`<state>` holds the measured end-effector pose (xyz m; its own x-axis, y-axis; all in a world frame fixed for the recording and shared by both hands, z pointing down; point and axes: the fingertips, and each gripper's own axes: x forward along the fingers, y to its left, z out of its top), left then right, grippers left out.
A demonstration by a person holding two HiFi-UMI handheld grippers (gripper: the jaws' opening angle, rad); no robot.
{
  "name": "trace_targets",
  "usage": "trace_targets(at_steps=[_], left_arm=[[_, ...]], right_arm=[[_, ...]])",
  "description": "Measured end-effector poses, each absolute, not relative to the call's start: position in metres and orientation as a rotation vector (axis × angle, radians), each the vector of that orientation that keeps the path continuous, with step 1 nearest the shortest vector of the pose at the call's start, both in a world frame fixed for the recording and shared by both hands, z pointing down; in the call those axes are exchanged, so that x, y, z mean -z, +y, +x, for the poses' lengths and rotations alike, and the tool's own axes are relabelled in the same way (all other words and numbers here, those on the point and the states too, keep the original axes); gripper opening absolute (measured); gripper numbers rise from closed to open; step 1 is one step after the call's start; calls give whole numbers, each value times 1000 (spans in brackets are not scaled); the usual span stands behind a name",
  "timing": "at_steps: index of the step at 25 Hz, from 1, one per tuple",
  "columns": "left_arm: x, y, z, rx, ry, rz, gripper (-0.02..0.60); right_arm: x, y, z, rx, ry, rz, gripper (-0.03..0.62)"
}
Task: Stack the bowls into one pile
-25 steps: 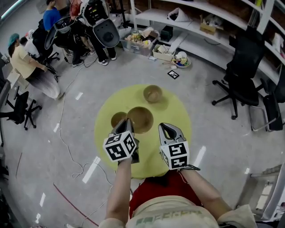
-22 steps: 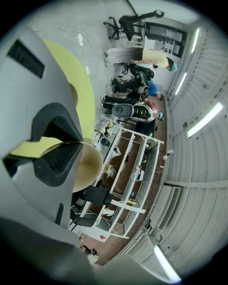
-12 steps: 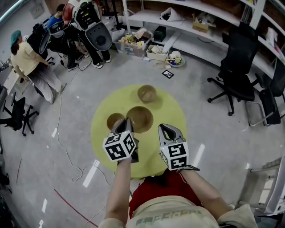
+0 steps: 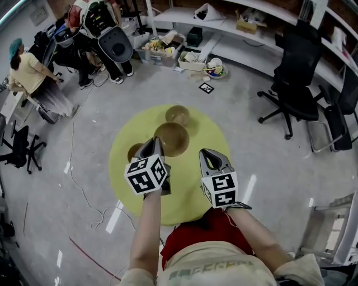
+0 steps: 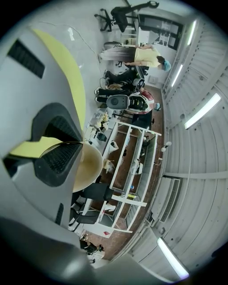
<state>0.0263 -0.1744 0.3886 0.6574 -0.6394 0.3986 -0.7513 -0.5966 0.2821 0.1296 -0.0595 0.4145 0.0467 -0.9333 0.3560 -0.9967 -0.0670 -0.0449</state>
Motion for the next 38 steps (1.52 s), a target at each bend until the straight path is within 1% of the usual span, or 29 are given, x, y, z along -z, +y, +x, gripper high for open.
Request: trace_targets(at_steps=[11,30,38], left_arm=[[-393,-219,75,-394,-1077,2453,31],[-451,-314,123,-476,-1136,2390,32],[-467,-344,133,-511,-1123,2386,31]], right_arm=[[-422,-105,161,-458,-2021,2056,37],[-472,-187,208,-568,-2021,1977,37],[-491,-217,214,-613,-2018,1944,37]])
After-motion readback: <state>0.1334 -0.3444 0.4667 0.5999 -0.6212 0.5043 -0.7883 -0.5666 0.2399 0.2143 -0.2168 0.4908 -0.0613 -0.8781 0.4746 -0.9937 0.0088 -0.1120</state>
